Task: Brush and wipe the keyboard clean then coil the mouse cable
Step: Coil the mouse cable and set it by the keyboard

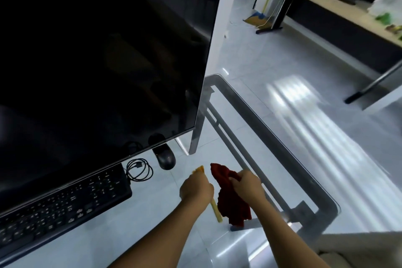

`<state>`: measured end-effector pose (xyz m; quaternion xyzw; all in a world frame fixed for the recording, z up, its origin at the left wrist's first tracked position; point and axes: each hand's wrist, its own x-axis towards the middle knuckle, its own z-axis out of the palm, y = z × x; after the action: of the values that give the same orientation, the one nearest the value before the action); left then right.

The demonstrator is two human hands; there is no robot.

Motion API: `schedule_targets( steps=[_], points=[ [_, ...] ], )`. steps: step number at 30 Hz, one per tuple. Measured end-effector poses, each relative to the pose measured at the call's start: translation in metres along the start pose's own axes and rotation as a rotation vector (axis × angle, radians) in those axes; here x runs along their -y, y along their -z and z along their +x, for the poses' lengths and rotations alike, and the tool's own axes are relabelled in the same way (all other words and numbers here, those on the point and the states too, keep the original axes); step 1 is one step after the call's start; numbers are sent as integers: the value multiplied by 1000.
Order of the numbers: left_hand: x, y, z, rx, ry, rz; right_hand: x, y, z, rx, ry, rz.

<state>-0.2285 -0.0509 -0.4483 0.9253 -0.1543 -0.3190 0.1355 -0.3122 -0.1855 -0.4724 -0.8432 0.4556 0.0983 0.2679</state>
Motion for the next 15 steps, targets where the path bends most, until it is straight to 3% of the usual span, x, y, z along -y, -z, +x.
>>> schedule_targets(
  steps=[6, 15],
  points=[
    [11, 16, -6, 57, -28, -455, 31, 22, -19, -17, 354, 90],
    [9, 143, -76, -320, -359, -683, 112, 150, -91, -322, 688, 348]
  ],
)
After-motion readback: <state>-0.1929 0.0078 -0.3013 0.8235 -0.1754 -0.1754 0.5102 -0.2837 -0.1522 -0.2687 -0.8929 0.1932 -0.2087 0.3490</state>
